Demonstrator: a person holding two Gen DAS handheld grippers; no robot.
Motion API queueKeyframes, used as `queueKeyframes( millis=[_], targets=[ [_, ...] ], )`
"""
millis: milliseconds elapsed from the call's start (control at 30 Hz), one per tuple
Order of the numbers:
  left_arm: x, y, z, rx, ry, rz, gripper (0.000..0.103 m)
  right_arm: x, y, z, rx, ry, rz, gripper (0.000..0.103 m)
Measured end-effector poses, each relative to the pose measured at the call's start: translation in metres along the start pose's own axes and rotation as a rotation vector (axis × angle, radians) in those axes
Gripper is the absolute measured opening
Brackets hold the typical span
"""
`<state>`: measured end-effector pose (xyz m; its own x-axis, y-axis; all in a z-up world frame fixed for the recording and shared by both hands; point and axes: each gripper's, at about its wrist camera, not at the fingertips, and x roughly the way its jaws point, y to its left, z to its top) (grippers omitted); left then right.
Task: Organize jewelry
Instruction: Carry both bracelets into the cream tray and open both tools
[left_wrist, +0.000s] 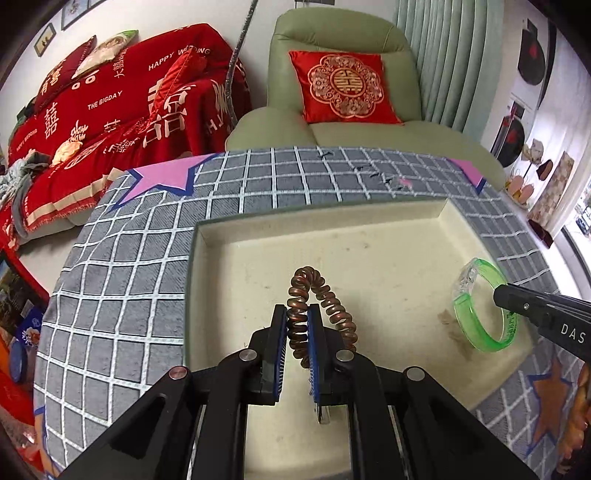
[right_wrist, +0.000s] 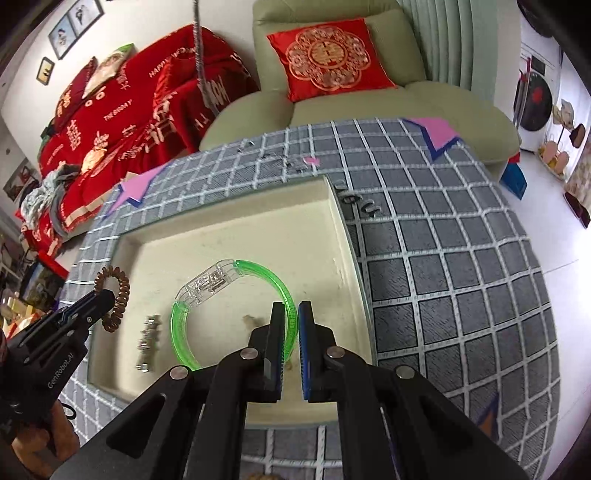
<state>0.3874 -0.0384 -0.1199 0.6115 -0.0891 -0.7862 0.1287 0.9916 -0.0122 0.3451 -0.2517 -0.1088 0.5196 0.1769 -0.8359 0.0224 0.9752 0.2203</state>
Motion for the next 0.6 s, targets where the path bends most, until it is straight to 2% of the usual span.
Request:
queueKeyframes(
  millis=[233,433,600],
  targets=[
    [0.022,-0.007,-0.005,0.038,0.031,0.053,0.023,0.024,-0.004,-0.003,-0.012,0.024,-0.018,0.007],
    [0.024,-0.017,-0.009,0.104,0.014,0.105,0.023,0.032,-0.004,-0.007,-0.026,0.035,-0.017,0.009],
    [0.025,-0.021,-0.009,0.118,0.008,0.124,0.023,0.033,-0.001,-0.008,-0.042,0.039,-0.026,0.009]
  ],
)
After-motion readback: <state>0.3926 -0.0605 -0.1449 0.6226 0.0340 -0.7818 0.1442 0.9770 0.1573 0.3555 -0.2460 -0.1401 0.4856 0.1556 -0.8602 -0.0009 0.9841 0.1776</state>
